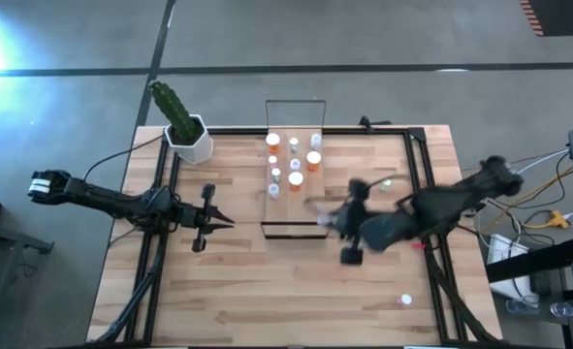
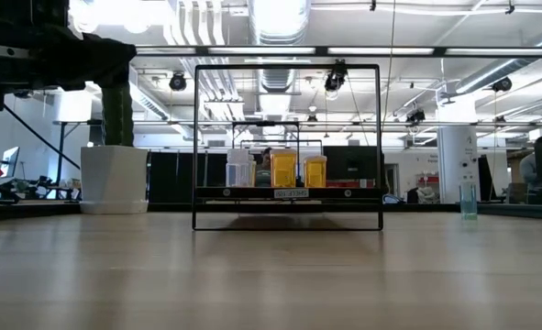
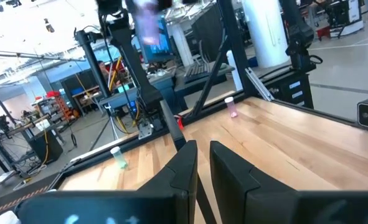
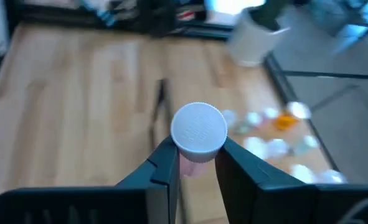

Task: Pick and place medicine bottles onto shelf by color
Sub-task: Put the left pink transparent pill bottle on the shelf

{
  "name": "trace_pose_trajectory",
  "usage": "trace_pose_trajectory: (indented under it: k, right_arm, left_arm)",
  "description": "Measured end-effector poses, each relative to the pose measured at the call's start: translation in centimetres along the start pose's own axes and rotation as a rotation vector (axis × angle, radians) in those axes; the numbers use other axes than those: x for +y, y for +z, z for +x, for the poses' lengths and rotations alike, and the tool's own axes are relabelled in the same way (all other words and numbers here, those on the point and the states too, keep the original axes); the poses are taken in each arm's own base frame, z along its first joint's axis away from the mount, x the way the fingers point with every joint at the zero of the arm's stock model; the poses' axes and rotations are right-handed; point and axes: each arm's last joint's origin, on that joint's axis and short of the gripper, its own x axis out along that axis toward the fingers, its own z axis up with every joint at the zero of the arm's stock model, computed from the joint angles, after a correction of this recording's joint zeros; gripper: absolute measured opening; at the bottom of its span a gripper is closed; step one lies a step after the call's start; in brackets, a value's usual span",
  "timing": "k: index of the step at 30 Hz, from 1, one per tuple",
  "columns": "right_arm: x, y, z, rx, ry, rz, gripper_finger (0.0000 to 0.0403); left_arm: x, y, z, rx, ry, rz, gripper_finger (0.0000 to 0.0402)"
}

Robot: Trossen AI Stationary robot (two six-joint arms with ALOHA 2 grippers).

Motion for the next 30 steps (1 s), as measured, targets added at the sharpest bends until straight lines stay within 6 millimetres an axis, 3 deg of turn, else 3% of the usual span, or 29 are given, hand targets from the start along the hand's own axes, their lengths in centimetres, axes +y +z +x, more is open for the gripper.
trace_pose_trajectory:
  k: [3,5,11,19,22,30]
  right_arm:
    - [-2.6,-0.5,-0.8,-0.022,-0.053,0.045,0.0074]
    - [-3.9,-1.4,0.1,-0.007,-0.082,0.062,0.0074]
    - [-6.6,-6.1,5.8,-0.021,0.064,0.117,0.0073]
    - [-10.2,-13.0,12.8,-0.079,0.113,0.219,0.0073]
    - [-10.7,-14.1,14.5,-0.11,0.163,0.247,0.0072]
    - [-11.0,-14.5,18.1,-0.111,0.176,0.25,0.0073]
  left_arm:
    - [0.0,0.0,0.0,0.0,0.0,0.0,0.0024]
    - [0.0,0.0,0.0,-0.005,0.002,0.001,0.0024]
    - [0.0,-0.1,0.1,-0.001,0.001,0.001,0.0024]
    - [0.0,-0.1,0.2,0.001,0.0,0.001,0.0024]
    - [0.0,-0.2,0.2,0.002,0.001,0.001,0.0024]
    - [0.0,-0.2,0.4,0.006,0.018,0.003,0.0024]
